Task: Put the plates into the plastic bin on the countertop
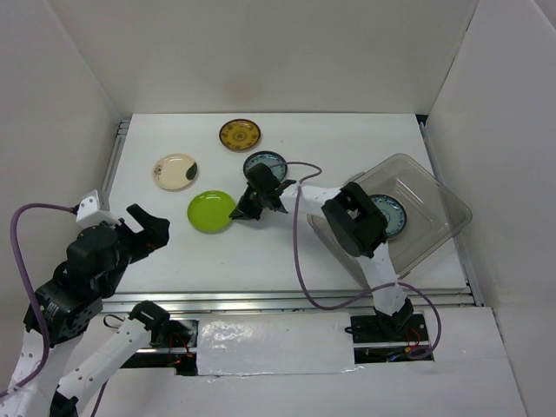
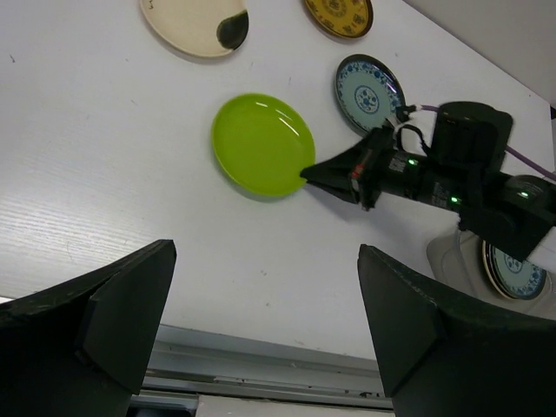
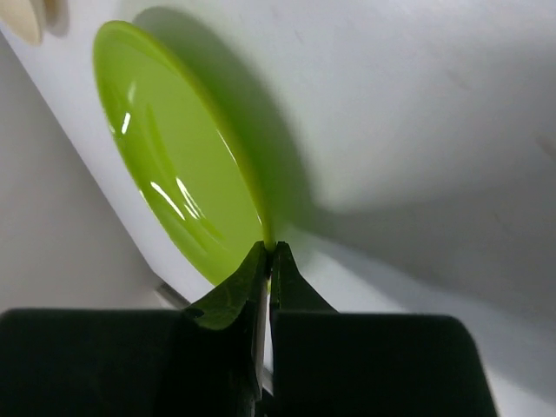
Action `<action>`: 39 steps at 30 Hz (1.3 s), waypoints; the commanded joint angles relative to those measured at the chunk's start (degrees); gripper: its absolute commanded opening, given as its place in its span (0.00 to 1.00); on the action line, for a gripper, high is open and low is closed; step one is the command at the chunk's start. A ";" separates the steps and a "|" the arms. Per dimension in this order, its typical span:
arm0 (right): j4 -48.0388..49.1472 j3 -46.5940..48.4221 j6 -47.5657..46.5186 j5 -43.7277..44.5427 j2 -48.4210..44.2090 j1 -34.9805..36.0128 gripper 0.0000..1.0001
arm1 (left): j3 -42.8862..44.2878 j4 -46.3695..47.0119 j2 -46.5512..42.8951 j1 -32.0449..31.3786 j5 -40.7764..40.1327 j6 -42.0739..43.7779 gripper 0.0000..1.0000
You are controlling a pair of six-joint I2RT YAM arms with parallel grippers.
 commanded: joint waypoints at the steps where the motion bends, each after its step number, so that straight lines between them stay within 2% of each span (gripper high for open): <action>1: 4.32 -6.24 -4.78 -2.76 -15.34 -2.09 0.00 | 1.09 2.50 0.23 -0.26 -0.60 1.51 0.99; 5: -1.27 -13.54 -11.46 -3.12 -30.37 -7.18 0.00 | -1.37 5.32 0.58 -0.26 1.25 0.63 0.99; 6: -2.43 -14.95 -13.64 -2.76 -36.14 -10.32 0.00 | -2.51 5.84 0.93 -0.26 1.95 0.46 0.99; 8: -7.44 -18.73 -16.98 -1.36 -41.97 -14.02 0.00 | -4.96 8.39 1.54 -0.26 3.35 0.54 0.99; 9: -9.46 -21.61 -18.14 1.17 -47.48 -18.22 0.00 | -5.94 9.53 2.24 -0.26 3.88 0.72 0.99; 12: -15.35 -27.07 -22.18 4.26 -56.46 -26.58 0.00 | -8.58 15.06 5.13 -0.26 8.44 1.24 0.99; 13: -16.15 -31.35 -23.06 4.18 -58.42 -33.31 0.00 | -8.85 16.21 6.19 -0.26 10.02 1.25 0.99; 15: -17.21 -35.59 -25.35 2.96 -64.02 -40.37 0.00 | -9.72 19.89 8.91 -0.26 15.19 1.16 0.99; 16: -16.86 -39.70 -26.57 1.04 -65.80 -47.46 0.00 | -10.25 22.00 10.49 -0.17 17.66 0.81 0.99; 18: -15.90 -43.42 -27.46 -1.61 -70.27 -53.74 0.00 | -11.13 24.55 11.99 -0.09 20.04 0.63 0.99; 21: -15.54 -47.47 -29.57 -6.18 -71.53 -62.54 0.00 | -12.63 29.82 16.20 0.35 23.12 1.77 0.99; 26: -15.11 -51.95 -30.63 -7.24 -72.40 -66.77 0.00 | -8.69 33.97 27.89 4.56 26.83 4.15 0.99; 29: -13.52 -54.51 -30.19 -7.86 -72.76 -68.80 0.06 | -6.49 37.66 35.10 6.85 31.57 3.80 0.99; 31: -13.69 -54.42 -30.10 -7.95 -72.59 -68.89 0.19 | -5.16 38.80 39.50 7.82 33.15 3.88 0.99; 32: -14.30 -54.16 -29.93 -7.86 -72.67 -68.89 0.59 | -4.11 39.50 42.04 8.00 33.33 3.71 0.99; 33: -14.74 -53.72 -29.67 -6.55 -72.76 -68.89 0.76 | -3.58 40.03 43.19 8.26 33.59 3.62 0.99; 39: -18.61 -52.23 -27.56 -4.96 -78.19 -68.98 0.96 | -1.47 46.17 53.28 10.90 36.49 2.92 0.99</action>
